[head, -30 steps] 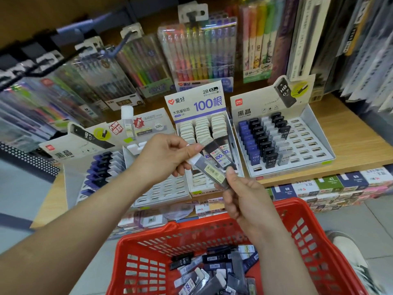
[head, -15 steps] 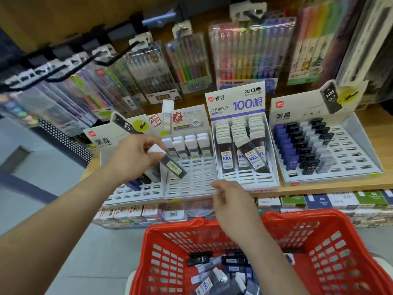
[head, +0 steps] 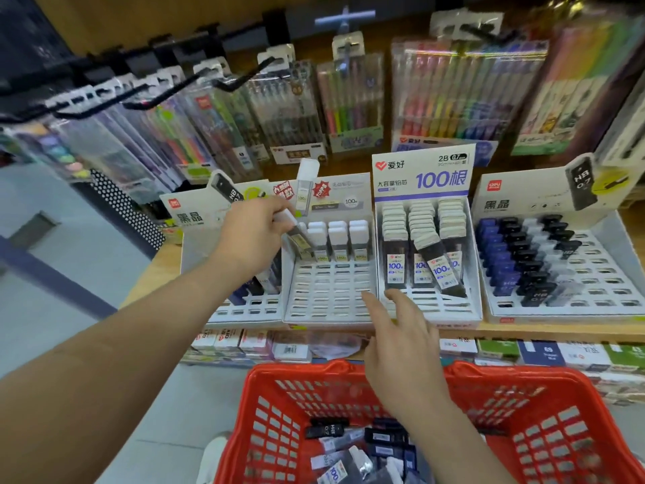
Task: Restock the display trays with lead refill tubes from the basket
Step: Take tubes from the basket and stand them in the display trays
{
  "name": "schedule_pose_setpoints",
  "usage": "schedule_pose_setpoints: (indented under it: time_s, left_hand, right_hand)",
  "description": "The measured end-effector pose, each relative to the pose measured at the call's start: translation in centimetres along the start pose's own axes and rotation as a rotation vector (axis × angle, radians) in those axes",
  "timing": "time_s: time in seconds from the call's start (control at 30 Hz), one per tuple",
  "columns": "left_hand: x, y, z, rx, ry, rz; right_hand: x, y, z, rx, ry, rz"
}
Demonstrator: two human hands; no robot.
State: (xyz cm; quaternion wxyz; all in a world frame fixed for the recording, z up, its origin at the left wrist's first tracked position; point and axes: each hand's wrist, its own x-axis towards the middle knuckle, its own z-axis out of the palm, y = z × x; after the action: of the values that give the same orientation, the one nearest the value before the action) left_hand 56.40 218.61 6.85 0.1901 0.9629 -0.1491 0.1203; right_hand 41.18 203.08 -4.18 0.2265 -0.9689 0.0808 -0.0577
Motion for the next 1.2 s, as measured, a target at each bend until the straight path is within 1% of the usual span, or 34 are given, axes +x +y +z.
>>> schedule_pose_setpoints:
  time_s: [0.1,0.17,0.27,0.37,0.53,0.67,0.77,0.83,0.87,0.93,1.03,1.1,1.2]
  left_hand:
    - [-0.1,-0.6,0.8,0.038,-0.043,-0.005]
    - [-0.4,-0.7,1.3,0.031,-0.084,0.0]
    - [-0.6,-1.0,1.9,0.015,-0.101,0.017]
    - [-0.7,-1.0,2.1,0.057,-0.109,0.051]
    - [0.0,-1.2,1.7,0.037,-0.151,0.034]
    - [0.4,-1.1,0.5,0.08,-0.146,0.089]
    - [0.6,-1.2,-0.1,0.165,-0.259,0.068]
    - [0.8,-1.3,-0.5,0.231,-0.34,0.095]
    - [1.0,-1.3,-0.8,0.253,-0.353,0.116]
    - [1.1,-1.4,-1.3,0.311,-0.351,0.162]
    - [1.0,-1.4,-1.5,0.38,-0.32,0.179]
    - [0.9,-1.3,-1.2,0.399,-0.28,0.16]
    - [0.8,-1.4,-0.3,0.394,-0.265,0.168]
  right_hand:
    - [0.1,0.2,-0.3,-0.008,-0.082,-0.007]
    - [0.1,0.3,-0.5,-0.015,-0.099,-0.009]
    - [0.0,0.2,0.0,-0.024,-0.075,0.008]
    - [0.0,0.1,0.4,-0.027,-0.053,0.038]
    - [0.1,0.4,0.5,-0.025,-0.045,0.046]
    - [0.2,0.6,0.4,-0.03,-0.053,0.035]
    - [0.3,0.7,0.1,-0.016,-0.06,-0.01]
    - [0.3,0.7,-0.1,-0.016,-0.066,-0.022]
    - [0.3,0.7,-0.1,-0.011,-0.082,-0.015]
    - [0.3,0.5,0.0,0.013,-0.082,0.009]
    - [0.5,0.5,-0.1,0.041,-0.062,-0.036]
    - [0.7,0.5,-0.3,0.062,-0.097,-0.075]
    - [0.7,0.6,-0.6,0.057,-0.128,-0.073]
